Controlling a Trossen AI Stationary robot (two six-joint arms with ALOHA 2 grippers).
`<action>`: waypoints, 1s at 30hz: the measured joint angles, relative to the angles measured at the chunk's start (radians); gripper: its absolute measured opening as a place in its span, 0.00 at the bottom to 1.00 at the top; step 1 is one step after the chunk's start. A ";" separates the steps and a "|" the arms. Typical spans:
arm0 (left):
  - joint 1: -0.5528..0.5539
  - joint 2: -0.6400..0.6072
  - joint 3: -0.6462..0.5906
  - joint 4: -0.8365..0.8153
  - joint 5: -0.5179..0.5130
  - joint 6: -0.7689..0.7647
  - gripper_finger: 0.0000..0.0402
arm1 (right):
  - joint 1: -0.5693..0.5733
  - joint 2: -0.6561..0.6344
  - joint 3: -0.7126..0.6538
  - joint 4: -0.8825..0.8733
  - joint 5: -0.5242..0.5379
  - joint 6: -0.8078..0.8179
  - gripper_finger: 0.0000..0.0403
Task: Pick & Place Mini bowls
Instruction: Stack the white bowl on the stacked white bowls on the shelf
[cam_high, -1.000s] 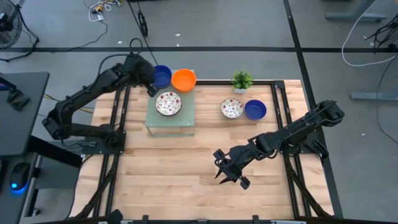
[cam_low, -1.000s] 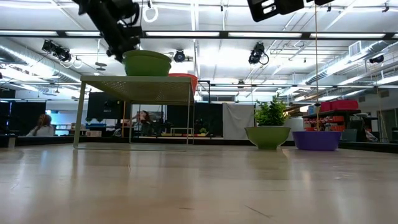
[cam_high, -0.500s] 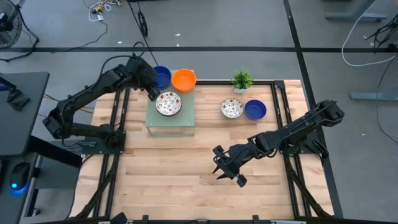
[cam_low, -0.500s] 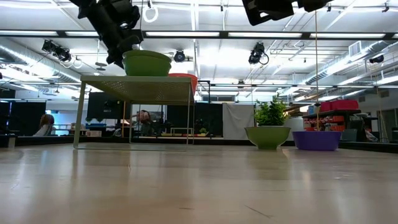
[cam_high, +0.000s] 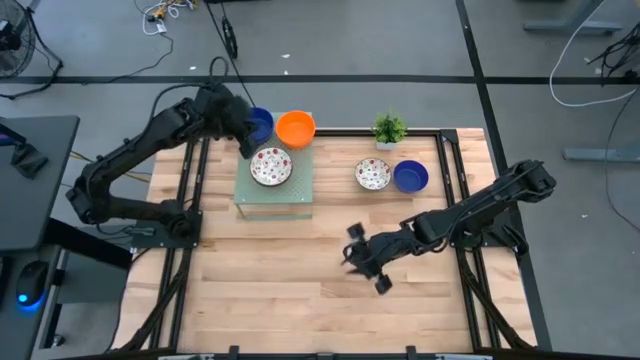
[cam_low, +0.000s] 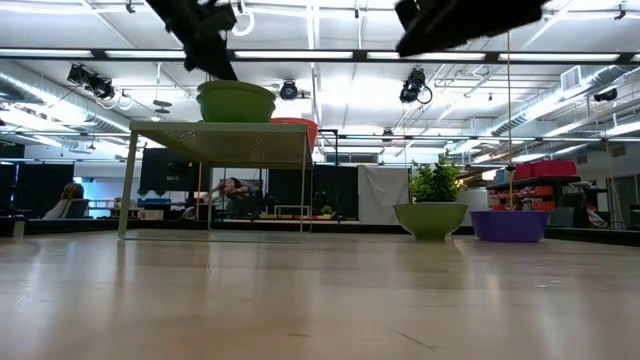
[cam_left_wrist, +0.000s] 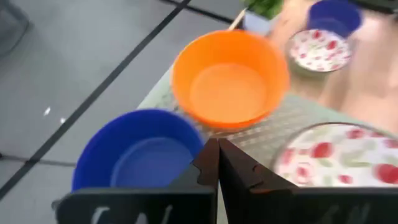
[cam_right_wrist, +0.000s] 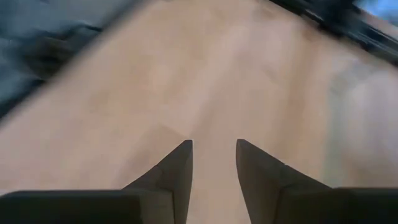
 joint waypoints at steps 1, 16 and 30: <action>-0.017 -0.011 0.007 -0.010 0.000 0.002 0.02 | 0.000 -0.013 0.000 -0.033 0.066 0.028 0.31; -0.384 -0.463 -0.476 0.145 -0.032 -0.230 0.01 | -0.053 -0.315 -0.180 -0.491 0.517 0.436 0.31; -0.841 -0.663 -0.802 0.695 -0.067 -0.407 0.01 | -0.375 -0.486 -0.512 0.049 0.189 0.290 0.31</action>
